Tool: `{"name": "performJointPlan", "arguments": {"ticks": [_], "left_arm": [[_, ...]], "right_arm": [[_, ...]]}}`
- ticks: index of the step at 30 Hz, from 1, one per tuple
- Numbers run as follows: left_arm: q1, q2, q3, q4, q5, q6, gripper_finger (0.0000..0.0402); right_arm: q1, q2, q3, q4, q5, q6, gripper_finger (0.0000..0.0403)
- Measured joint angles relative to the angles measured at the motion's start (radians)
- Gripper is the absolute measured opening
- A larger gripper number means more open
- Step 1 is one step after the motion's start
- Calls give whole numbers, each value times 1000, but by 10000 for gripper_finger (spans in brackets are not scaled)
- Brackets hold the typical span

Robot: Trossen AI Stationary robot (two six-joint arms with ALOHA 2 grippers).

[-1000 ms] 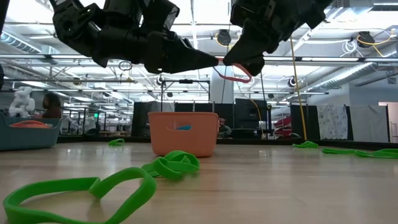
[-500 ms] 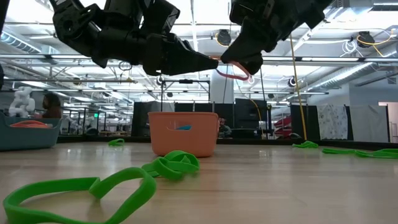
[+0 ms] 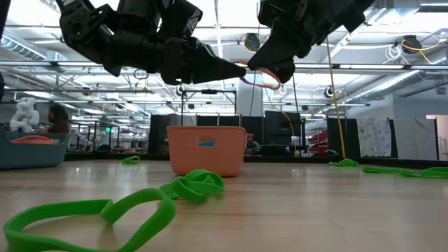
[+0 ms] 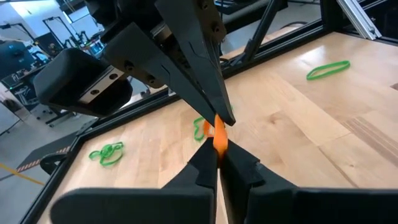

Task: Sort rubber bands into baskets
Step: Put the orange rubber band into the blue bin

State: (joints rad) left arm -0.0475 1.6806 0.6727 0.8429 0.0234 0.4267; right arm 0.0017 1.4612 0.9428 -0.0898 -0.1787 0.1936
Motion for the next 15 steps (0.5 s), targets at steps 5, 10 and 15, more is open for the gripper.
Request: {"name": "performJointPlan", "arguments": {"ticks": [5, 10, 15], "left_arm": [[0, 0, 0, 0, 0, 0, 12], [0, 0, 0, -2, -2, -2, 12], [-15, -38, -1, -101, -77, -28, 6]], "right_arm": [[0, 0, 0, -5, 0, -15, 7], [0, 0, 0, -13, 27, -38, 49], [0, 0, 0, -68, 57, -90, 99]]}}
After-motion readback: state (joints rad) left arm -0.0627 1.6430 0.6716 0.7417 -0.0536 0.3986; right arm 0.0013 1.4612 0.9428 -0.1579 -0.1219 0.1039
